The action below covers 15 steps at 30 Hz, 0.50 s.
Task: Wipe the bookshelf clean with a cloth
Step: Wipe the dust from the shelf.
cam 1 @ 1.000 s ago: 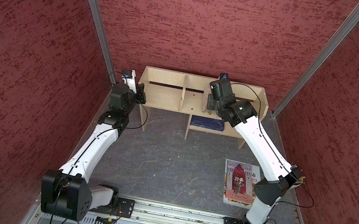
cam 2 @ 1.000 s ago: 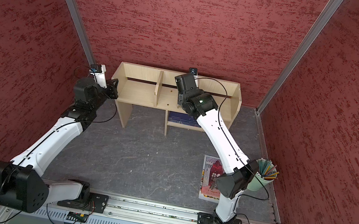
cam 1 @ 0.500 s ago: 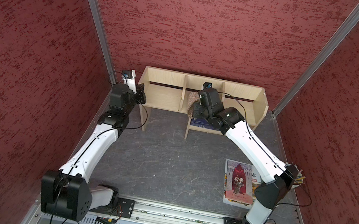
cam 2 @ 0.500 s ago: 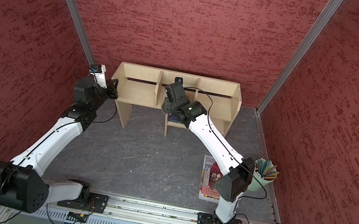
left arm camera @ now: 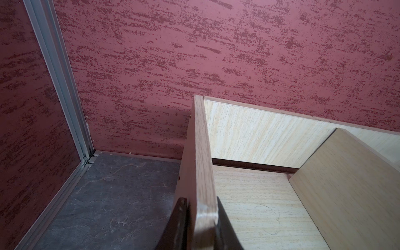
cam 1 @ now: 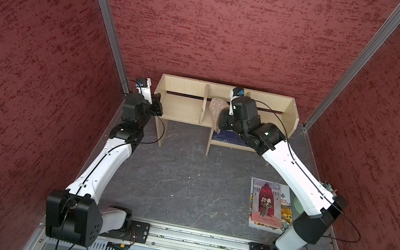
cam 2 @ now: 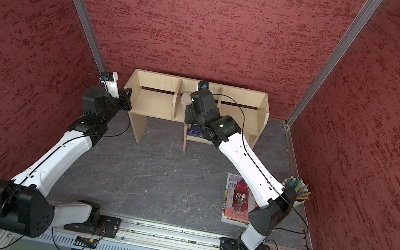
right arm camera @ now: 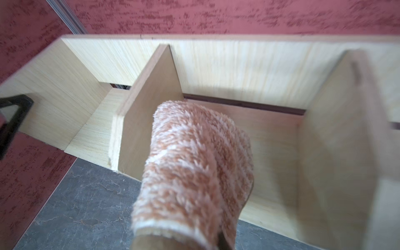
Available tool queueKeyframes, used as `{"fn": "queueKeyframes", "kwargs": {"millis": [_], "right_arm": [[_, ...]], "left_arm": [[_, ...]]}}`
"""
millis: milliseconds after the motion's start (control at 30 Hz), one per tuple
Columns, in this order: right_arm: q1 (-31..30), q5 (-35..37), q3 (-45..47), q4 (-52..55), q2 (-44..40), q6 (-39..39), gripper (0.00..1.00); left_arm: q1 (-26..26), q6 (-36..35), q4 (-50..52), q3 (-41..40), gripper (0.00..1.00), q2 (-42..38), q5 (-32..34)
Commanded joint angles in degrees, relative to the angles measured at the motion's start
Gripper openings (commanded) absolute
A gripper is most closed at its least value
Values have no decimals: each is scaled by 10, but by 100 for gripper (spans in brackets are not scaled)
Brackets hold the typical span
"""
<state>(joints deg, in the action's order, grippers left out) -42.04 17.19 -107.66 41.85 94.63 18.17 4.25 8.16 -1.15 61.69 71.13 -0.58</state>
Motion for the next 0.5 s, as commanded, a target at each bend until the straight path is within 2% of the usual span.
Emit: {"fn": "queueKeyframes", "kwargs": {"millis": [0,33,67,167,467], "right_arm": [[-3,28,18,-20,-62,-20,0],[-3,20,30,-25,-77,-22,0],[-2,10,39,-35,-91,-21,0],[-3,-31,67,-60,-126,-19,0],[-3,-155,121,-115,-172,-5,0]], "left_arm": [[6,88,91,13,23,7,-64],[1,94,99,21,35,6,-60],[-1,99,105,27,41,3,-57],[-4,109,114,43,50,-5,-45],[6,115,193,127,61,-36,-34]]}}
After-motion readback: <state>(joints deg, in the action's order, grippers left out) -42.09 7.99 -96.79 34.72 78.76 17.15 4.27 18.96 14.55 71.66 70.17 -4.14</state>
